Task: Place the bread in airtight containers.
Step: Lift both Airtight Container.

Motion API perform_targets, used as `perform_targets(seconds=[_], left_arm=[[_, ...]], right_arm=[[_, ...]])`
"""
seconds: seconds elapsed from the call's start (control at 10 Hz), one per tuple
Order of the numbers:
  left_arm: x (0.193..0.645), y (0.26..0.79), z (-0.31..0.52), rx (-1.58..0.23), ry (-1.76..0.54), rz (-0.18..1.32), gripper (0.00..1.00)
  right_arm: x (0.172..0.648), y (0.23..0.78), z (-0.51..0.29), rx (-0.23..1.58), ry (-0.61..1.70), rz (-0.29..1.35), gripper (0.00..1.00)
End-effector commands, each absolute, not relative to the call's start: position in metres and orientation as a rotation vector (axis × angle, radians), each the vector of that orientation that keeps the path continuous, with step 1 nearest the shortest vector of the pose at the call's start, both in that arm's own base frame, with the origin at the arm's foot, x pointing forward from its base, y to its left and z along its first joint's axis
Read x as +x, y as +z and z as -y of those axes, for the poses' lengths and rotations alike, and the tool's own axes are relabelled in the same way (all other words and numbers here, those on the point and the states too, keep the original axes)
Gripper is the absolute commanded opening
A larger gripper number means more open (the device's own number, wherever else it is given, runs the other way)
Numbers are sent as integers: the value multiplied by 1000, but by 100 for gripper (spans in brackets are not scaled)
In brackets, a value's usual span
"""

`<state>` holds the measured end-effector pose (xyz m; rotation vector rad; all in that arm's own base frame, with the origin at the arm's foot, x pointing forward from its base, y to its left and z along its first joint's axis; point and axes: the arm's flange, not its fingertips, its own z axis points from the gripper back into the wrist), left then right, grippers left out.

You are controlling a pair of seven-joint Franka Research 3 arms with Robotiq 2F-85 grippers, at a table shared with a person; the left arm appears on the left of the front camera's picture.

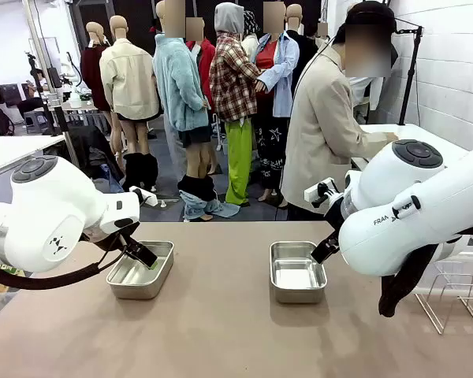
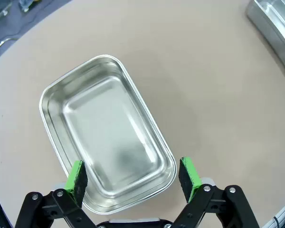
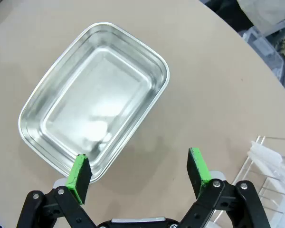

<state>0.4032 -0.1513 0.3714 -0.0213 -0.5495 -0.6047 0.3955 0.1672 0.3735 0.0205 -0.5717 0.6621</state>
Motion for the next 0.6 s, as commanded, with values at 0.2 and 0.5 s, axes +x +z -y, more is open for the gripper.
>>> perform_targets(seconds=[0.2,0.5], left_arm=[[403,371,151,-21,-605,550,100],[403,371,151,-21,-605,550,100]], right_arm=[[395,374,-167,21,662,572,100],[395,374,-167,21,662,572,100]])
